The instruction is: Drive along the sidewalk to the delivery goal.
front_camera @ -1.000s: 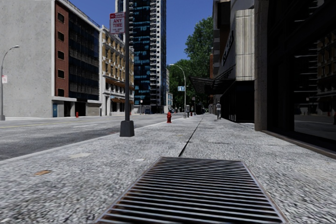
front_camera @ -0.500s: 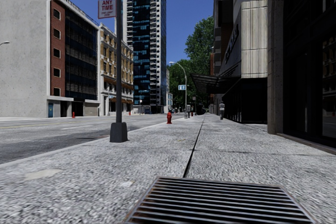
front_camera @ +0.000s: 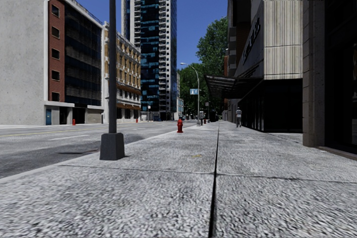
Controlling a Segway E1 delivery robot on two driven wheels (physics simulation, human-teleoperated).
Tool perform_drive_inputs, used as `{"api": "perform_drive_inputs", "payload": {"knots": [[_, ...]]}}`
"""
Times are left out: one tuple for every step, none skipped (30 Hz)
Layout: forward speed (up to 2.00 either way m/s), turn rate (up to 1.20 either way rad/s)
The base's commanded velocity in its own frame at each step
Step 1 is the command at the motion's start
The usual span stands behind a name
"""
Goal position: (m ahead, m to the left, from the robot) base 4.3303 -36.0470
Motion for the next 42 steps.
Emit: {"api": "perform_drive_inputs", "payload": {"knots": [[2.0, 0.0], [2.0, 0.0], [2.0, 0.0], [2.0, 0.0], [2.0, 0.0], [2.0, -0.01], [2.0, -0.03], [2.0, -0.03], [2.0, -0.12], [2.0, -0.17], [2.0, -0.24], [2.0, -0.33], [2.0, -0.33], [2.0, -0.36], [2.0, -0.36], [2.0, -0.36], [2.0, -0.36], [2.0, -0.36], [2.0, -0.36], [2.0, -0.36], [2.0, -0.36], [2.0, -0.36], [2.0, -0.36], [2.0, -0.36], [2.0, -0.36], [2.0, -0.36], [2.0, -0.36], [2.0, -0.36], [2.0, -0.36], [2.0, -0.36], [2.0, -0.37], [2.0, -0.37], [2.0, -0.37], [2.0, -0.37], [2.0, -0.37], [2.0, -0.37], [2.0, -0.37], [2.0, -0.37], [2.0, -0.37], [2.0, -0.37], [2.0, -0.37], [2.0, -0.37]]}}
